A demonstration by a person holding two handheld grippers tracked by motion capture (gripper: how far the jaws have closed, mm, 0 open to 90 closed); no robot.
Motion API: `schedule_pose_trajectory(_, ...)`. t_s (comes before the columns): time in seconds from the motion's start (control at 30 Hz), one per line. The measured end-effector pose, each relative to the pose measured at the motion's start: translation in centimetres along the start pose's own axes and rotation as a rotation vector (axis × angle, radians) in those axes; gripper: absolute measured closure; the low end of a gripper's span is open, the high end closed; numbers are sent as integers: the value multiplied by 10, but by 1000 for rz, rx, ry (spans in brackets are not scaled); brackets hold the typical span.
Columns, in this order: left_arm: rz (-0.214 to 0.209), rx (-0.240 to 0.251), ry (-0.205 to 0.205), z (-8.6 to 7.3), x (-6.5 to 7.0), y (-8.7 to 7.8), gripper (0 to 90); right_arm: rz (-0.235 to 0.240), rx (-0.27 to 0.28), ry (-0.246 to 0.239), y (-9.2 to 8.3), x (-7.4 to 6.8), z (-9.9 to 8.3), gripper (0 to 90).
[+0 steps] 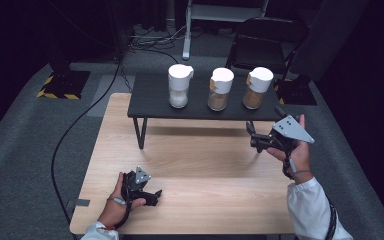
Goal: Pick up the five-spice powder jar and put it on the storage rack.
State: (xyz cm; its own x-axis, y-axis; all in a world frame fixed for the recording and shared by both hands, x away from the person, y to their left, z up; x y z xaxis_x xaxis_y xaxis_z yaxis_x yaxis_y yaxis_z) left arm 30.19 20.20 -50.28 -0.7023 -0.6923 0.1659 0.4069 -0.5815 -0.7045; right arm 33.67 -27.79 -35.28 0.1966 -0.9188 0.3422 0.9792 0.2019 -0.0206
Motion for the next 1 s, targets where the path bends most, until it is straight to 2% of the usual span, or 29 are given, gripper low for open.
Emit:
schedule_pose_trajectory(0.2, 0, 0, 0, 0, 0, 0, 0, 22, 7, 16, -8, -3, -12, 6)
schedule_pose_trajectory(0.3, 0, 0, 0, 0, 0, 0, 0, 23, 5, 4, -12, -7, -18, 6)
schedule_pose_trajectory(0.43, 0, 0, 0, 0, 0, 0, 0, 57, -4, 14, -16, -10, -27, 5)
schedule_pose_trajectory(1.0, 0, -1, 2, 0, 0, 0, 0, 109, -55, -37, -23, -27, -60, 6)
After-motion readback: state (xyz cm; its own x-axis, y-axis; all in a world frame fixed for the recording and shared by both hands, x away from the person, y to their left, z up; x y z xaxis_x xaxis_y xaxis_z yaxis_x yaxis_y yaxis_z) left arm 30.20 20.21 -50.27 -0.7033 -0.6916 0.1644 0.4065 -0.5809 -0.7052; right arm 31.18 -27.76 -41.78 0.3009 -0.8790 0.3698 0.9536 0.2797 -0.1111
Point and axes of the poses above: each handheld gripper's, and its own axes: y roughly forward along the jaws, z roughly out of its top, x roughly to its right, the point moved 7 cm from there along y, roughly forward along the jaws, and after that the axes turned 13 degrees about -z, right-handed, at the moved point
